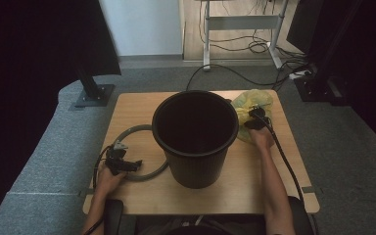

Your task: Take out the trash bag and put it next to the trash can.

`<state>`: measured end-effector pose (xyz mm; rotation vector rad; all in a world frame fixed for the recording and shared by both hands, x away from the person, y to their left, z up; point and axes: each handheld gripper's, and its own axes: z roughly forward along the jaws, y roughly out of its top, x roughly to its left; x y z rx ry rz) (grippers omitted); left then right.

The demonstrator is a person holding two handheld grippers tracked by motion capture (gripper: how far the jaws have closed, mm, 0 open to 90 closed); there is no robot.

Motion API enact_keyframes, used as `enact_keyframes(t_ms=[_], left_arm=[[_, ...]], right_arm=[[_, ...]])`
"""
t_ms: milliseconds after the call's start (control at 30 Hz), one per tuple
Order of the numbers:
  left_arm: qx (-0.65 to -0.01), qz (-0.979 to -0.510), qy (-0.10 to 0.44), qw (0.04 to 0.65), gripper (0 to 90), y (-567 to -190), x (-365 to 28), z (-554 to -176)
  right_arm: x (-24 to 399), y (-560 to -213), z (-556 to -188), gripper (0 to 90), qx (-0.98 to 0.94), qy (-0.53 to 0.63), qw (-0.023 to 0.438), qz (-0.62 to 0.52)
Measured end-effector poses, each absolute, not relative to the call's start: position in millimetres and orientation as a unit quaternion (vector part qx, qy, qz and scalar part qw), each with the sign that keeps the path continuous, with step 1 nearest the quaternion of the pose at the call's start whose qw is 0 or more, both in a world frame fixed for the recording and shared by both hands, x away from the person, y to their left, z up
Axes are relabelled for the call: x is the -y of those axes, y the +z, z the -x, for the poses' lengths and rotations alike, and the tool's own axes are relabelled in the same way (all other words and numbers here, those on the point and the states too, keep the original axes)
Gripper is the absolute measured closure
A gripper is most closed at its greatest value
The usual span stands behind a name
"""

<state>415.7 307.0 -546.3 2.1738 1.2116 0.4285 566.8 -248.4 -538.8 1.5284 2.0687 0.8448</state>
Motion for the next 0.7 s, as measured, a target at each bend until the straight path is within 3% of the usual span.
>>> enact_keyframes(t_ms=[167, 267, 367, 500, 567, 633, 700], left_arm=[[-0.457, -0.82, 0.162, 0.303, 0.0, -546, -307, -416], [-0.457, -0.82, 0.162, 0.303, 0.0, -546, -307, -416], [-0.457, -0.82, 0.162, 0.303, 0.0, -546, -307, -416], [-0.457, -0.82, 0.162, 0.303, 0.0, -546, -307, -416], [-0.457, -0.82, 0.162, 0.303, 0.0, -546, -307, -416], [-0.457, -0.82, 0.162, 0.303, 0.0, -546, -307, -416], [-0.457, -0.82, 0.162, 0.303, 0.0, -546, -307, -416]], right_arm=[[246, -537, -568, 63.9, -0.751, 0.297, 0.219, -0.548], [246, -536, -567, 56.2, -0.756, 0.3, 0.211, -0.542], [246, -532, -565, 42.8, -0.761, 0.307, 0.198, -0.536], [244, -524, -561, 14.6, -0.764, 0.312, 0.196, -0.53], [243, -521, -559, 13.7, -0.765, 0.31, 0.201, -0.528], [242, -513, -554, 2.2, -0.765, 0.302, 0.213, -0.528], [243, -508, -550, 0.0, -0.767, 0.299, 0.216, -0.526]])
